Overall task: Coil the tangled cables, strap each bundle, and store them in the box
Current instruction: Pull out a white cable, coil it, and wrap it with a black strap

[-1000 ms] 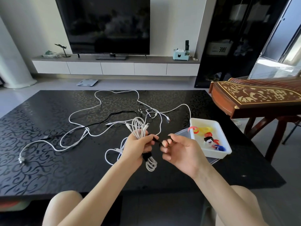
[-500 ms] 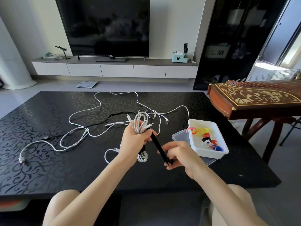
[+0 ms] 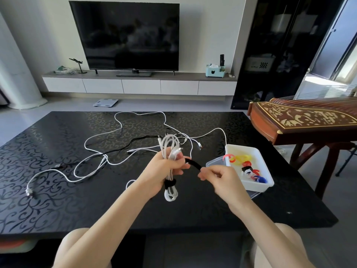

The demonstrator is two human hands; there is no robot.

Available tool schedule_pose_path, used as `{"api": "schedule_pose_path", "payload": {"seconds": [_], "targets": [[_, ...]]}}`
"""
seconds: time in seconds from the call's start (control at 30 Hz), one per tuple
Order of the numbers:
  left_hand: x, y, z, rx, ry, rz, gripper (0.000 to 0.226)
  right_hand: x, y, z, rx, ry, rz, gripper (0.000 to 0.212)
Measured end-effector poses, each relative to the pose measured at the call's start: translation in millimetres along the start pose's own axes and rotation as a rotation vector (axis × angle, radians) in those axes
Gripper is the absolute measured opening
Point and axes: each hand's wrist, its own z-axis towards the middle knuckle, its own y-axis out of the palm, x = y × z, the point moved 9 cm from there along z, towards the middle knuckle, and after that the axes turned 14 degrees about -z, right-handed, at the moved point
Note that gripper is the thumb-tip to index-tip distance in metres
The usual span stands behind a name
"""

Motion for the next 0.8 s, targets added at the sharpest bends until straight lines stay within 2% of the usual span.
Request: {"api": "schedule_pose_path", "payload": {"seconds": [0.1, 0.23, 0.3, 0.4, 0.47, 0.53, 0.63, 0.7, 0.8], "targets": [[2.4, -0.8, 0.1, -0.059, 0.047, 0.386, 0.019, 1.0, -27.5, 4.2, 0.144, 0.013, 0.027, 0.035], [-12.6, 10.4, -8.1, -0.185, -0.071, 0.449, 0.014, -10.0, -34.9, 3.2, 0.155, 0.0, 0.299, 0.028], [-20.4, 11.6, -9.9, -0.169, -0.095, 0.53, 0.018, -31.2, -35.3, -3.8, 0.189, -0.131, 0.292, 0.025], [-35.4, 21.3, -12.9, -0.16, -0.188, 0.489, 0.026, -65.4, -25.0, -14.7, 0.219, -0.411, -0.002, 0.015], [-42.2, 27.8, -14.7, -0.187, -0.258, 0.486, 0.028, -67.3, -12.0, -12.9, 0.196, -0.456, -0.125, 0.011], [-43.4, 32.5, -16.5, -0.224, -0.293, 0.461, 0.022, -58.6, -6.0, -7.1, 0.158, -0.412, -0.088, 0.013], [-40.2, 37.5, -20.8, -0.283, -0.367, 0.134, 0.014, -51.1, -10.7, -4.5, 0.192, -0.405, -0.033, 0.017], [-38.8, 39.2, -24.5, -0.331, -0.403, -0.053, 0.027, -47.6, -14.6, -4.1, 0.21, -0.395, 0.026, 0.019], [-36.9, 35.3, -23.8, -0.342, -0.318, 0.057, 0.036, -46.1, -10.5, -4.1, 0.165, -0.365, 0.078, 0.017]]}}
